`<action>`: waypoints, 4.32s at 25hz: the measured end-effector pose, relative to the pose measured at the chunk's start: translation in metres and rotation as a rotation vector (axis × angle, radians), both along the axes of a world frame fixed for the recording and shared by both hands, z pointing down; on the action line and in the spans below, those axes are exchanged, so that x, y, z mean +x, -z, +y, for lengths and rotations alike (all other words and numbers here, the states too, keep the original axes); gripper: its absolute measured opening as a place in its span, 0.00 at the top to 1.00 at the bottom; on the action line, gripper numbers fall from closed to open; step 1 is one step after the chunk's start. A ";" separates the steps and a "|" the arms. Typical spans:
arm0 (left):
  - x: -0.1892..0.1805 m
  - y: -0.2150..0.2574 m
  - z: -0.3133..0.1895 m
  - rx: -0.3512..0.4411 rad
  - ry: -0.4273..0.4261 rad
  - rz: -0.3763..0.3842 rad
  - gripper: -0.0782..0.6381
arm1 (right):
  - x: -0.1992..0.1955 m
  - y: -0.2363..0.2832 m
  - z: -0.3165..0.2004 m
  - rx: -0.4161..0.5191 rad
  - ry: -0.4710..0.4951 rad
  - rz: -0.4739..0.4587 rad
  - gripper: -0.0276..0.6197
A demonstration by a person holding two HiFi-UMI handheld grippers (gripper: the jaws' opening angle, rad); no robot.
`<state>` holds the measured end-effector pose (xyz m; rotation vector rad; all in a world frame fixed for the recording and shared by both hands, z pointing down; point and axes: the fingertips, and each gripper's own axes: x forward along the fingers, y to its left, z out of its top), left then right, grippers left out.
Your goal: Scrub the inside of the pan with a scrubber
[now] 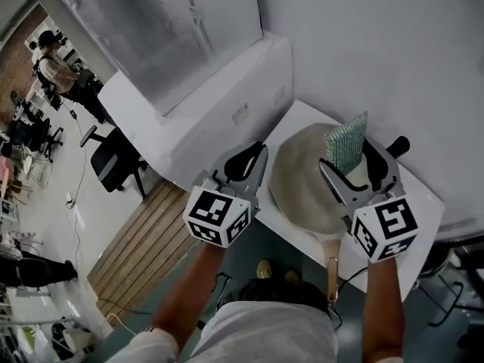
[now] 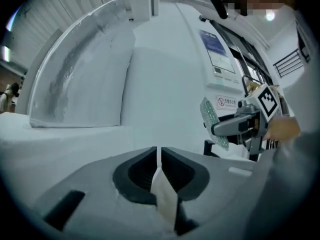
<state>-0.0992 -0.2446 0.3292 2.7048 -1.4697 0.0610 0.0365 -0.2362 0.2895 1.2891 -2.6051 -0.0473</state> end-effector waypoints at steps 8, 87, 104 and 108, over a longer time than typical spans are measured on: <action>0.008 -0.046 -0.031 -0.150 -0.052 -0.034 0.75 | -0.008 -0.047 -0.026 -0.113 -0.067 0.162 0.41; 0.033 -0.204 -0.067 -0.594 -0.086 -0.171 0.81 | -0.008 -0.267 -0.049 -0.621 -0.114 0.599 0.41; 0.034 -0.204 -0.066 -0.589 -0.099 -0.177 0.81 | 0.018 -0.231 -0.014 -0.568 -0.127 0.639 0.41; 0.034 -0.204 -0.066 -0.590 -0.098 -0.177 0.81 | -0.014 -0.242 0.003 -0.590 -0.060 0.620 0.41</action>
